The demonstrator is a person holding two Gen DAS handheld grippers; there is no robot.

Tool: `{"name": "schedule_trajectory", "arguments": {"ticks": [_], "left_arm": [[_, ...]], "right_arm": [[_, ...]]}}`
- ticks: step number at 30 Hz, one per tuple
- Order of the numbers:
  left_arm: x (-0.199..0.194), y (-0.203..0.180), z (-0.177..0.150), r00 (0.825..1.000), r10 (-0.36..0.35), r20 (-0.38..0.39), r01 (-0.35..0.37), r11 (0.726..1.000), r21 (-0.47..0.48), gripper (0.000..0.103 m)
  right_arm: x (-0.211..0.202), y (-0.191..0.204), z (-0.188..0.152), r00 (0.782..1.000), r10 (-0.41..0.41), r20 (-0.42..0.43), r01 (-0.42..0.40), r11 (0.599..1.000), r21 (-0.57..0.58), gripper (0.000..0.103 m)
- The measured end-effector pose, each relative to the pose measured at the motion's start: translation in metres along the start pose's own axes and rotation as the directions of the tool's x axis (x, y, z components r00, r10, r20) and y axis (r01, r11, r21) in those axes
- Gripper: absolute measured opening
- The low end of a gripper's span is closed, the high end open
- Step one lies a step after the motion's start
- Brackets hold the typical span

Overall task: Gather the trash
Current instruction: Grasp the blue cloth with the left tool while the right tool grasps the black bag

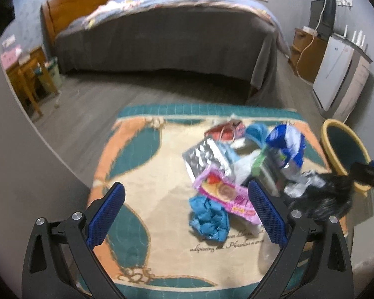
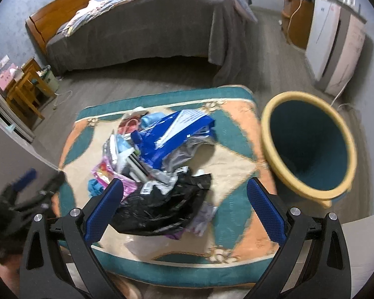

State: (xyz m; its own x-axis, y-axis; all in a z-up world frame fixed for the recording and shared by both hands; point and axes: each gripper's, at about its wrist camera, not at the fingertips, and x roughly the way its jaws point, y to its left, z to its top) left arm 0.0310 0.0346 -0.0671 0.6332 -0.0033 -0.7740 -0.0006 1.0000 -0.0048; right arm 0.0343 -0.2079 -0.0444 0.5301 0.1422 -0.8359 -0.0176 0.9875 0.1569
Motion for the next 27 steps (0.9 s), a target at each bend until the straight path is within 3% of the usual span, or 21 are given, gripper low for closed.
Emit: {"name": "schedule_trajectory", "arguments": {"ticks": [6,9,13,17,22,24,27], "left_arm": [[0.031,-0.013,-0.021,0.997,0.001,-0.075,0.004,0.997,0.074,0.098],[0.045,-0.023,-0.033,0.993,0.002,-0.12,0.012,0.993,0.119,0.098],[0.065,-0.032,-0.045,0.984,0.026,-0.175,0.005,0.985,0.175,0.096],[0.077,-0.028,-0.047,0.982,0.002,-0.191,0.023,0.991,0.132,0.093],[0.085,-0.029,-0.048,0.974,-0.03,-0.223,0.06,0.99,0.127,0.063],[0.083,-0.028,-0.047,0.975,-0.025,-0.22,0.055,0.99,0.13,0.049],[0.073,-0.024,-0.044,0.978,-0.047,-0.203,0.069,0.992,0.104,0.044]], "right_arm": [[0.023,-0.001,-0.006,0.995,0.04,-0.088,-0.036,0.998,0.051,0.096],[0.026,-0.001,-0.005,0.993,0.064,-0.103,-0.058,0.997,0.057,0.086],[0.032,0.0,-0.007,0.986,0.089,-0.141,-0.081,0.995,0.056,0.065],[0.035,0.001,-0.007,0.983,0.093,-0.158,-0.085,0.995,0.055,0.047],[0.033,0.0,-0.006,0.984,0.097,-0.153,-0.092,0.995,0.039,0.04],[0.031,-0.001,-0.005,0.985,0.097,-0.142,-0.093,0.995,0.033,0.027],[0.028,-0.003,-0.004,0.986,0.105,-0.132,-0.102,0.994,0.032,0.015]]}}
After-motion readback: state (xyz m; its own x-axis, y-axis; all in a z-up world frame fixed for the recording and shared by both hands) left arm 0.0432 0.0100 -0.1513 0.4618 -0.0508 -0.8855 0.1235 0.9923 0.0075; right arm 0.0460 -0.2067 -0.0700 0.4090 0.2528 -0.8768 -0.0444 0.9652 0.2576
